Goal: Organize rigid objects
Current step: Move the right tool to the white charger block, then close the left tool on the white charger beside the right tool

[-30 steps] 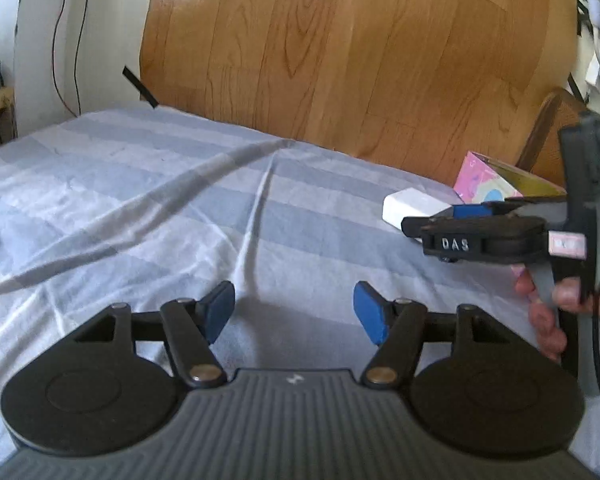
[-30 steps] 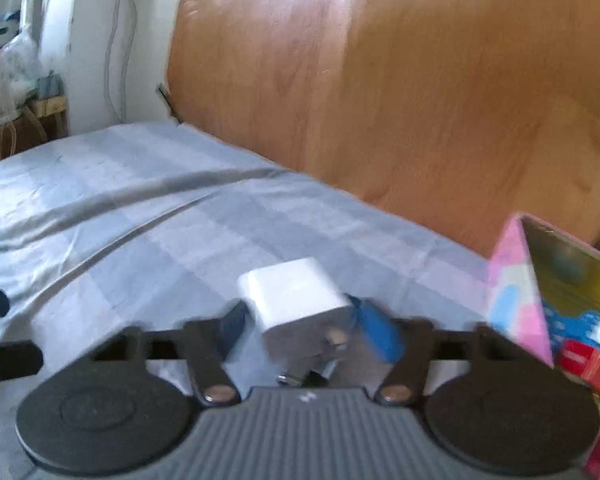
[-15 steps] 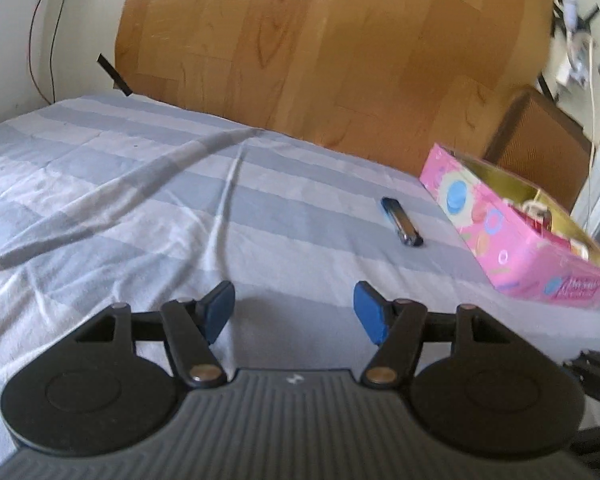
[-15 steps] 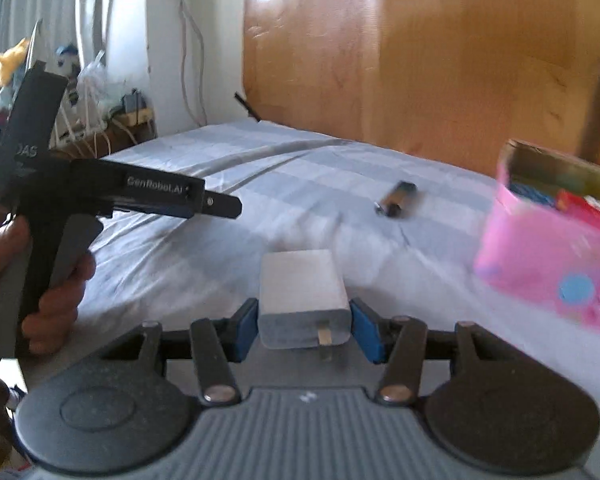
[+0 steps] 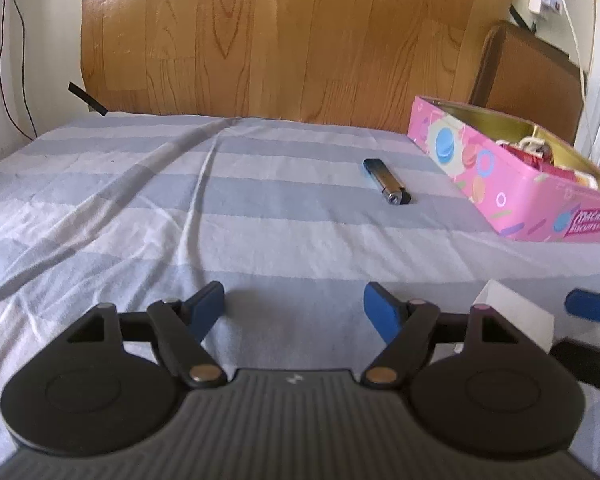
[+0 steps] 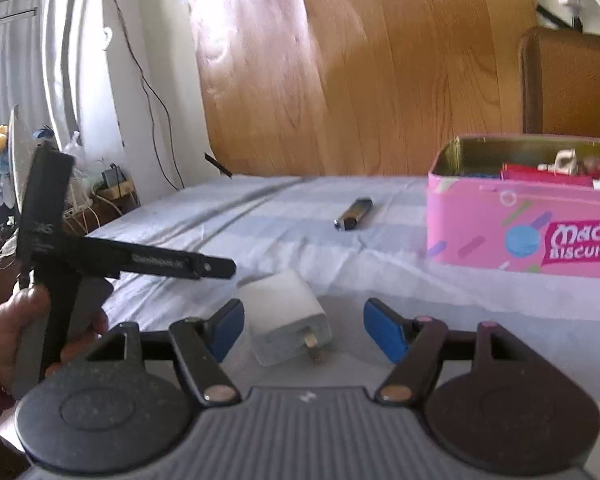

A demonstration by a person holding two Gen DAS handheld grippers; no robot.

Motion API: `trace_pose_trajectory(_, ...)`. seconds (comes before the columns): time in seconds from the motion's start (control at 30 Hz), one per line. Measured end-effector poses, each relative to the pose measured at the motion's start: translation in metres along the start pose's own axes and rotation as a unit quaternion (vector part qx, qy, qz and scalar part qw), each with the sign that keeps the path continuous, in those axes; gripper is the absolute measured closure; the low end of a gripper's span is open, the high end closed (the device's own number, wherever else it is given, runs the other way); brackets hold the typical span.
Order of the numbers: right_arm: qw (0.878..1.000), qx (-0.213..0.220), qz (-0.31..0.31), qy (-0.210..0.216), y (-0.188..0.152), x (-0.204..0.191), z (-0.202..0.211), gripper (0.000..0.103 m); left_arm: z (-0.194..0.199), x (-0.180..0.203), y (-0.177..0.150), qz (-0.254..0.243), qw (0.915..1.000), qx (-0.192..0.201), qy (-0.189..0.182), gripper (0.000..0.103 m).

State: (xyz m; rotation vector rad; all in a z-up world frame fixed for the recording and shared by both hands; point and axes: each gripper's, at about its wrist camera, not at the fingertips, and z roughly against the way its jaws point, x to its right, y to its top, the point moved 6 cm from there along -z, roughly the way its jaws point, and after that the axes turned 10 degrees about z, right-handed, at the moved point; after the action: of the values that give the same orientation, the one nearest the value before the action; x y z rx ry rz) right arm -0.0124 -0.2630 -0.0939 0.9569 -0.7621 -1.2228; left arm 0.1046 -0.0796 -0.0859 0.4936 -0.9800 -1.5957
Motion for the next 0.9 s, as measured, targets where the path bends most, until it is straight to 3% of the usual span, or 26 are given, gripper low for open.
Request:
trace_pose_trajectory(0.23,0.999,0.021,0.022,-0.009,0.001,-0.006,0.008,0.035,-0.001,0.006,-0.002,-0.025,0.9993,-0.005,0.027,0.024)
trace_pose_trajectory(0.47,0.999,0.023,0.024,-0.003,0.001,-0.006,0.008,0.035,0.001,0.004,-0.003,-0.018,0.9995,-0.005,0.026,0.024)
trace_pose_trajectory(0.7,1.0,0.02,0.019,0.0,0.0,-0.005,0.007,0.035,0.002,0.002,-0.002,-0.004,1.0,-0.006,0.006,0.02)
trace_pose_trajectory(0.9,1.0,0.014,0.019,0.003,-0.001,-0.005,0.007,0.036,0.007,-0.01,0.002,0.047,0.998,-0.002,-0.043,0.021)
